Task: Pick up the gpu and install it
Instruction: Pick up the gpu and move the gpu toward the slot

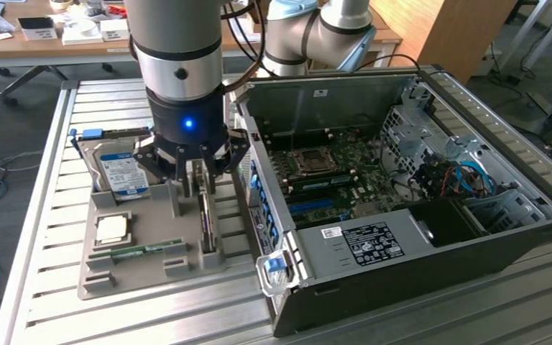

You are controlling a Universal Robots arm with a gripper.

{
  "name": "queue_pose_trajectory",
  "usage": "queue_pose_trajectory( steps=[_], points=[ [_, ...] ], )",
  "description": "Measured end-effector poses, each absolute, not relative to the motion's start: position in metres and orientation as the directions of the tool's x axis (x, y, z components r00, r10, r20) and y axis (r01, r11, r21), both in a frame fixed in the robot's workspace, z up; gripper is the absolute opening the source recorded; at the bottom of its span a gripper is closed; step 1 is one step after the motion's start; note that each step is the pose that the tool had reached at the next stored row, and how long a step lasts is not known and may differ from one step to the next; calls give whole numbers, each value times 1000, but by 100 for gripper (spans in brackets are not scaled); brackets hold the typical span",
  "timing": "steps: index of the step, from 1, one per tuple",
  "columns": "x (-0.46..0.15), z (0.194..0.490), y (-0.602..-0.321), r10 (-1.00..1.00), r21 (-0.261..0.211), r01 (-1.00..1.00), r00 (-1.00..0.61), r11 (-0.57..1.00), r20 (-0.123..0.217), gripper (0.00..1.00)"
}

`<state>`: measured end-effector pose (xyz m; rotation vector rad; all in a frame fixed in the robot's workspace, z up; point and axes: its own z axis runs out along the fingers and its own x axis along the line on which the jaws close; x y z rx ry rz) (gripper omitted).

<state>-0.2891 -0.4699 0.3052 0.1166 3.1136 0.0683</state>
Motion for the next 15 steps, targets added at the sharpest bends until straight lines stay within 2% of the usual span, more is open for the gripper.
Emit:
queue_pose_trajectory(
  steps=[15],
  points=[
    [-289, 297, -470, 75, 45, 74, -997, 996, -23, 42]
  ],
)
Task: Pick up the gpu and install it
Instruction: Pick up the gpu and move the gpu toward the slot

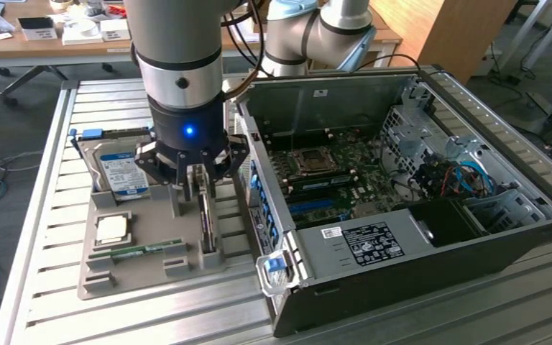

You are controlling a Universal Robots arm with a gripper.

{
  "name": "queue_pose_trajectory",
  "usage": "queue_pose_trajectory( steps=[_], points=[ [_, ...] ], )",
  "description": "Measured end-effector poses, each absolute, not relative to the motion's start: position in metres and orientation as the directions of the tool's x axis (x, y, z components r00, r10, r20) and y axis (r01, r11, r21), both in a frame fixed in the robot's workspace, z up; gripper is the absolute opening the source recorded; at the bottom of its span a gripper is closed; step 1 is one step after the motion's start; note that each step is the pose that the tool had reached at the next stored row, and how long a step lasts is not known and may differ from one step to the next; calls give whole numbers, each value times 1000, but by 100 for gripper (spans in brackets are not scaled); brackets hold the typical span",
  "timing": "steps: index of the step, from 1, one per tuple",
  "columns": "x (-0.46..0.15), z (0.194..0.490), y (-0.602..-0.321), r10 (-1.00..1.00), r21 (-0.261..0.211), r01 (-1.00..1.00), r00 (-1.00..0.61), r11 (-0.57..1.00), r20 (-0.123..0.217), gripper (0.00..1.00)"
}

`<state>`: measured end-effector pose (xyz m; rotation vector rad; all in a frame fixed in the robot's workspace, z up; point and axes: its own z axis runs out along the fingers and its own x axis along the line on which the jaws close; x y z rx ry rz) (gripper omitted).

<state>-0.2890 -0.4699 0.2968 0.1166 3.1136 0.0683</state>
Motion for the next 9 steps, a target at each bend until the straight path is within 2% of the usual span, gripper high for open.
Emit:
queue_pose_trajectory(
  steps=[9],
  points=[
    [-289, 288, -470, 75, 45, 74, -997, 996, -23, 42]
  ],
)
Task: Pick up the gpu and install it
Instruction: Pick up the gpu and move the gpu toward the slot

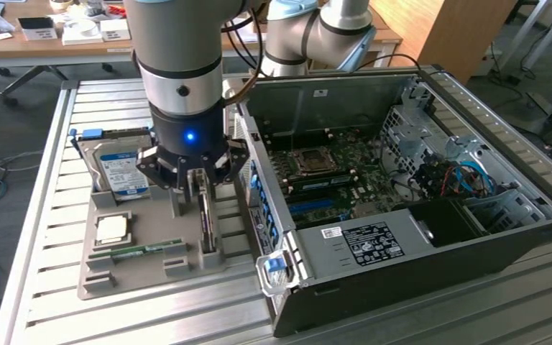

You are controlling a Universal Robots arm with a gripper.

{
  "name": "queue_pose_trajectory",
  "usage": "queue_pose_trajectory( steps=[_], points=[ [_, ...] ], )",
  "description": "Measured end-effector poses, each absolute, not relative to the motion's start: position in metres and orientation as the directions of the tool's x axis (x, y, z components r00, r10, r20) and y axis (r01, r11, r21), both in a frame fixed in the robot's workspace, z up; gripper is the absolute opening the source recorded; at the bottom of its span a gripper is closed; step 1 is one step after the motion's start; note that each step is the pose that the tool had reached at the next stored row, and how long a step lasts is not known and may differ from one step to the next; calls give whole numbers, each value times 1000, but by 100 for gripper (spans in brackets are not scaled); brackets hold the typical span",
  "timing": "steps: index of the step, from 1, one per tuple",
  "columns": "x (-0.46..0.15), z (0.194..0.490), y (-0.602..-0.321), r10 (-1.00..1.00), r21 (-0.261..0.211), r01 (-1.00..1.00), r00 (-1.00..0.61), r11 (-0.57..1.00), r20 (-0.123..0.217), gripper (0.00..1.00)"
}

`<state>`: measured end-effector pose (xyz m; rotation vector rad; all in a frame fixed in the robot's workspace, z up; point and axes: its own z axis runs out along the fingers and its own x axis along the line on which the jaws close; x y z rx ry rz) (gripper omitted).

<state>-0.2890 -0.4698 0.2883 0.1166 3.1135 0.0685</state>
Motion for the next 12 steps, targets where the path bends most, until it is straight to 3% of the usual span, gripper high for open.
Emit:
queue_pose_trajectory(
  steps=[12],
  points=[
    [-289, 279, -470, 75, 45, 74, -997, 996, -23, 42]
  ],
)
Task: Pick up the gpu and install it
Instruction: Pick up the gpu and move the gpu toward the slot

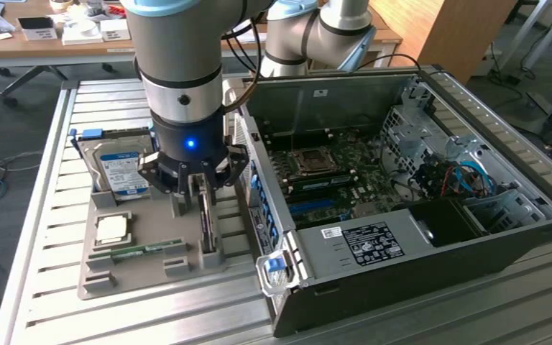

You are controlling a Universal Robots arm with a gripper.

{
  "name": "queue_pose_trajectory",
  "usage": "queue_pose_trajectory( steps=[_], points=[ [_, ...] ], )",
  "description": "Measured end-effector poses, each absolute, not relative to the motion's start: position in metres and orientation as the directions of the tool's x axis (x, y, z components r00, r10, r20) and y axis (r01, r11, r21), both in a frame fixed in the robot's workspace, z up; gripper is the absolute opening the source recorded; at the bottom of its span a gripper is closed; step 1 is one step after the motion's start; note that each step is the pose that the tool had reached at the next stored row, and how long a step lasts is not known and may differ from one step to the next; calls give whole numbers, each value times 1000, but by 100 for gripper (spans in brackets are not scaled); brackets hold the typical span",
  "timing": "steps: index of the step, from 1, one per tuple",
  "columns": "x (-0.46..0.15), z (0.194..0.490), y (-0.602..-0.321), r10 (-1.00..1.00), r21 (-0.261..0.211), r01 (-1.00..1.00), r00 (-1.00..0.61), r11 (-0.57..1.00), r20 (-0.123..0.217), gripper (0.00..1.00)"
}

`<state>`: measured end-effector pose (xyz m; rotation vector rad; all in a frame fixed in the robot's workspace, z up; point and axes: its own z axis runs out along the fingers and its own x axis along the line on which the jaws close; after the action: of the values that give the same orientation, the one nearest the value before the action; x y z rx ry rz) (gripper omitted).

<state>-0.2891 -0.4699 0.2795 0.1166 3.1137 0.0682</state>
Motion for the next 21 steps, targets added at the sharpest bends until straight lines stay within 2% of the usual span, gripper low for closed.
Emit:
queue_pose_trajectory(
  steps=[21],
  points=[
    [-289, 269, -470, 75, 45, 74, -997, 996, -23, 42]
  ],
)
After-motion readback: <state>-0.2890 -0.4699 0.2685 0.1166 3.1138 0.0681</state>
